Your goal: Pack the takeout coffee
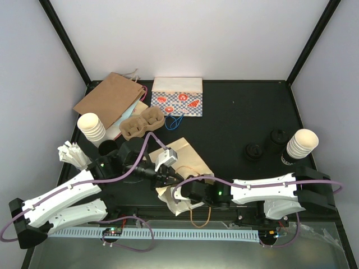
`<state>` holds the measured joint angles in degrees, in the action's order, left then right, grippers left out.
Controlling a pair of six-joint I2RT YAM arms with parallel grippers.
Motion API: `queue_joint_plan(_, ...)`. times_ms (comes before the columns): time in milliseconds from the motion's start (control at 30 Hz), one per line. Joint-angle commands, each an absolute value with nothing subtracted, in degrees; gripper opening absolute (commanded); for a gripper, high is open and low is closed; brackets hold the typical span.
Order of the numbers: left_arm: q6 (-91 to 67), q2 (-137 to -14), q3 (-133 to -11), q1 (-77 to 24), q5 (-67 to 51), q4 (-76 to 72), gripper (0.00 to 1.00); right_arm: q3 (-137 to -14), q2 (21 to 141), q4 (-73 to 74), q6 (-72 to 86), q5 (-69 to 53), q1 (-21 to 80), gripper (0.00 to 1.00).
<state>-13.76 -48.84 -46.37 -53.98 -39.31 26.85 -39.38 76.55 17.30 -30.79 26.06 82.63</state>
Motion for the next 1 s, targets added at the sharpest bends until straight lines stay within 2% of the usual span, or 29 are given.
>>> queue_joint_plan(0, -12.53, -47.14, -47.11, -54.05, -42.21, 26.64, 0.02, -39.85, 75.68, 19.68, -26.54, 29.65, 82.88, 0.21)
queue_joint_plan(333, -12.39, -47.47, -47.15, -54.05, -41.65, 25.74, 0.02, -38.63, 72.00, 24.39, -22.88, 30.44, 84.39, 0.21)
queue_joint_plan(500, -12.63, -48.25, -48.20, -54.05, -40.22, 26.64, 0.09, -39.44, 73.65, 24.05, -23.74, 28.65, 85.83, 0.20)
queue_joint_plan(633, -12.70, -47.35, -49.18, -54.05, -38.20, 28.60, 0.22, -40.69, 75.34, 22.54, -24.85, 28.62, 85.95, 0.20)
queue_joint_plan(733, -13.79, -45.29, -49.90, -54.05, -32.87, 30.53, 0.44, -41.81, 76.11, 20.96, -25.76, 29.39, 85.95, 0.20)
queue_joint_plan(867, -18.33, -41.90, -51.78, -52.89, -16.84, 36.19, 0.57, -43.33, 77.06, 19.95, -26.53, 30.76, 85.92, 0.20)
queue_joint_plan(967, -21.02, -41.27, -55.01, -48.88, -12.43, 41.45, 0.59, -43.19, 77.21, 18.55, -26.87, 31.32, 85.97, 0.20)
